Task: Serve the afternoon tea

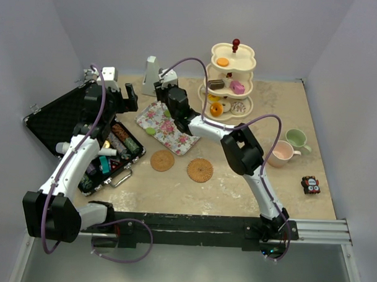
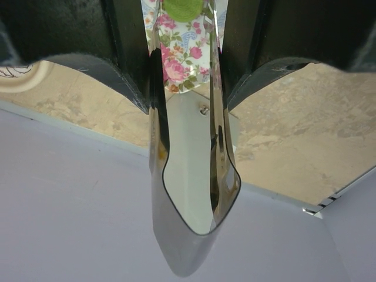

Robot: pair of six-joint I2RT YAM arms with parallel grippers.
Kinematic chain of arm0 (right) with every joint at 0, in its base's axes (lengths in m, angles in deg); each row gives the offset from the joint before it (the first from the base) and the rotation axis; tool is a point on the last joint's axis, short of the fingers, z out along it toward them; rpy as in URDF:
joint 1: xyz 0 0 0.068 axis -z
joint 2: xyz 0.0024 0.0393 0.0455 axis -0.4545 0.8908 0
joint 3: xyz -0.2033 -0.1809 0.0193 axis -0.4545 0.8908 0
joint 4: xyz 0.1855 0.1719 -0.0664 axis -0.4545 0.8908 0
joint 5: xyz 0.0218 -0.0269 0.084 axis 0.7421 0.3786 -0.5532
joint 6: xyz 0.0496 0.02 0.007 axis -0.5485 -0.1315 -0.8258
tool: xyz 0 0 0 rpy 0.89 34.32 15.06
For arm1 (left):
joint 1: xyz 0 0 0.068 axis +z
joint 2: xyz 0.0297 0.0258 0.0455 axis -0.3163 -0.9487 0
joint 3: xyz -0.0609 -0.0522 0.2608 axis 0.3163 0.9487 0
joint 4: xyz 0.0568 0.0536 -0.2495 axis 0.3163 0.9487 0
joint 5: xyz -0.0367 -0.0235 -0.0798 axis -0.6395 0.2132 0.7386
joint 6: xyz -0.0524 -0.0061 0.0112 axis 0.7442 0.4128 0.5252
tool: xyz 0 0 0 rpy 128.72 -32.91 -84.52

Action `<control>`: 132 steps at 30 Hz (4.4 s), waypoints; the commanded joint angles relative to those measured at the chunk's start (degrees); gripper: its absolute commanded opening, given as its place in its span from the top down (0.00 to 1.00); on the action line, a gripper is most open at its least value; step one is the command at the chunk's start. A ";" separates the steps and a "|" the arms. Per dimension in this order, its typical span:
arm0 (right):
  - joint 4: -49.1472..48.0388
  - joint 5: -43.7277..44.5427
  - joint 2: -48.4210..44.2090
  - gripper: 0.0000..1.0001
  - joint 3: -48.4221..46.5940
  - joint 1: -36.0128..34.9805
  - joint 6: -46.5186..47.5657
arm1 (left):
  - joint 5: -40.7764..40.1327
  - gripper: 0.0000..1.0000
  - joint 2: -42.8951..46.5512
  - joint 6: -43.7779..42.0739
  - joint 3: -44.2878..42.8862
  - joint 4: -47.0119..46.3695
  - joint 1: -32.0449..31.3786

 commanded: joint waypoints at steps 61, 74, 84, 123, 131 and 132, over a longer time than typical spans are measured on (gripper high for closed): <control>20.51 4.65 -33.73 0.75 -5.47 20.32 4.00 | 0.42 0.01 1.62 0.95 -0.29 -2.36 0.46; 22.44 4.74 -26.00 0.75 -13.55 23.75 5.50 | 0.42 0.02 0.92 1.04 -0.29 -2.36 0.46; 22.79 5.27 -22.66 0.67 -16.89 24.63 6.82 | 0.42 0.01 0.75 1.04 -0.20 -2.36 0.46; 10.50 3.08 -44.88 0.54 5.50 10.75 3.75 | -1.77 0.01 0.75 1.56 0.32 -2.63 1.69; 5.66 -6.85 -47.01 0.54 21.51 0.38 0.67 | -3.00 0.01 0.40 2.62 0.59 -2.71 9.86; 5.66 -8.43 -45.61 0.55 22.04 -0.85 0.58 | -3.26 0.01 0.39 2.36 0.67 -2.71 10.13</control>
